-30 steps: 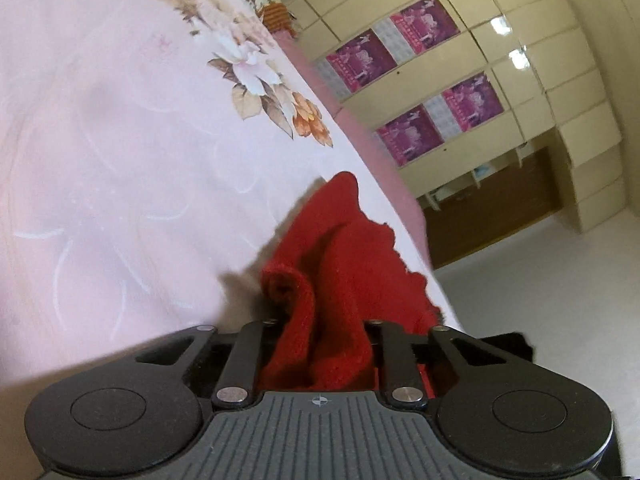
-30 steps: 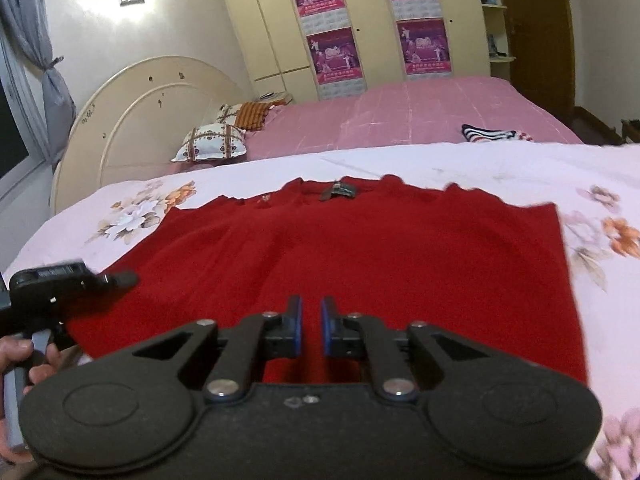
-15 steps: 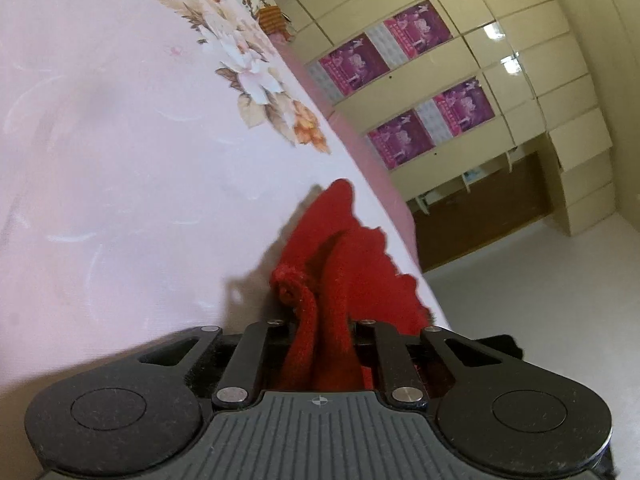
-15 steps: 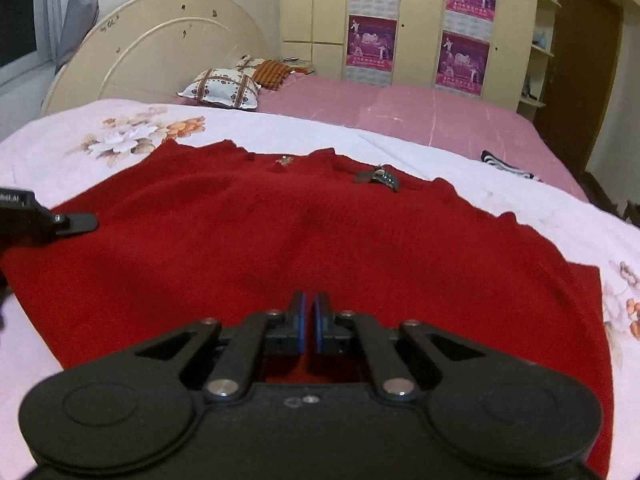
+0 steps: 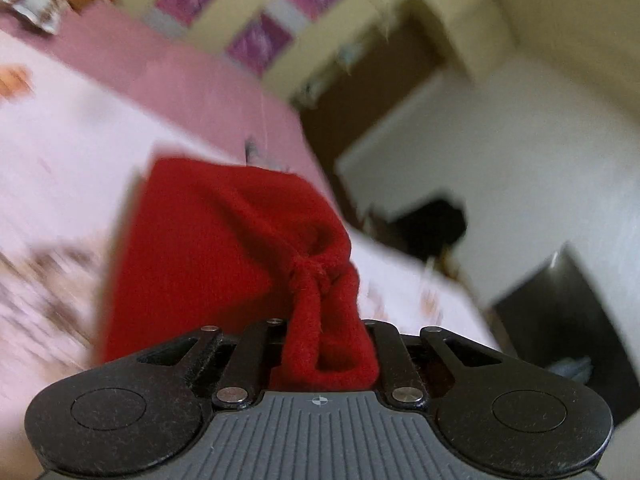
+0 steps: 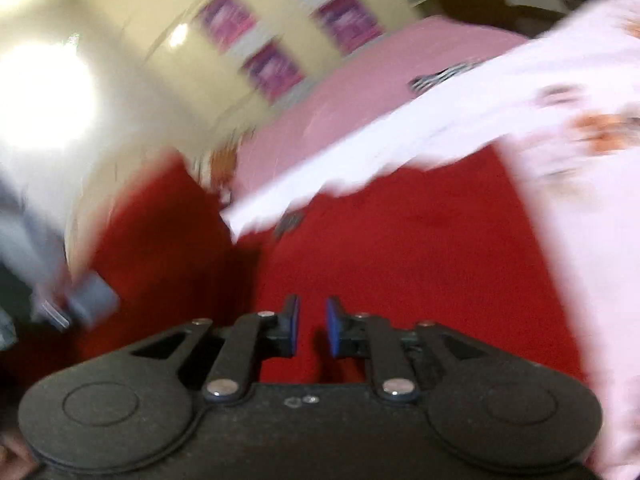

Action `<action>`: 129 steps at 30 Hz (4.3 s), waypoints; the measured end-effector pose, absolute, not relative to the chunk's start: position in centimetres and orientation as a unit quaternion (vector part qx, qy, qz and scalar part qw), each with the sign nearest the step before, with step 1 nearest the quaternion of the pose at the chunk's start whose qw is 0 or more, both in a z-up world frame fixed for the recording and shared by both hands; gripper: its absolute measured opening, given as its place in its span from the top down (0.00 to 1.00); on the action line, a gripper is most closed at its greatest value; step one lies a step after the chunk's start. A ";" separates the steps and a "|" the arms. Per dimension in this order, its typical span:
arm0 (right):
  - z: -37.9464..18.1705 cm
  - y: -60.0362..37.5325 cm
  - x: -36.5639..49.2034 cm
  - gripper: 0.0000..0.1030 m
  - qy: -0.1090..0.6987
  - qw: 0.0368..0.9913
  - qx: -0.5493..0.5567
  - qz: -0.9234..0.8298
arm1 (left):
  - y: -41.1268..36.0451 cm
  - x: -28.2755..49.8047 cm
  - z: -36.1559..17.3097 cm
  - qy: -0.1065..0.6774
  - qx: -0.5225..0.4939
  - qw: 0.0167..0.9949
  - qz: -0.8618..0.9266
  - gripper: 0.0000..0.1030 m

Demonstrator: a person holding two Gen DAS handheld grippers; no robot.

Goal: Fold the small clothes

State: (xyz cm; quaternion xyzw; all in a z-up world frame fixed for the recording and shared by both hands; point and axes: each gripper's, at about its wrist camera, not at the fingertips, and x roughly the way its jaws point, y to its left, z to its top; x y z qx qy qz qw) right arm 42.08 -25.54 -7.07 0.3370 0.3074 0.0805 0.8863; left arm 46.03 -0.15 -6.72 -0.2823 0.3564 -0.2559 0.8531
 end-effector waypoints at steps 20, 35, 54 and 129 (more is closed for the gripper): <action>-8.6 -29.4 40.6 0.47 0.342 0.827 0.417 0.156 | 7.3 47.4 -8.2 0.414 -0.180 0.879 -0.154 0.23; -6.0 -20.6 44.4 0.66 0.413 0.880 0.195 0.133 | 5.6 48.5 -10.9 0.408 -0.202 0.877 -0.154 0.23; -7.2 -25.9 42.1 0.86 0.350 0.931 0.077 0.061 | -3.3 49.8 -10.1 0.419 -0.137 0.873 -0.208 0.23; -7.5 -21.8 38.2 0.75 0.350 0.933 -0.032 0.085 | -6.3 44.7 -6.0 0.295 0.051 0.910 -0.285 0.05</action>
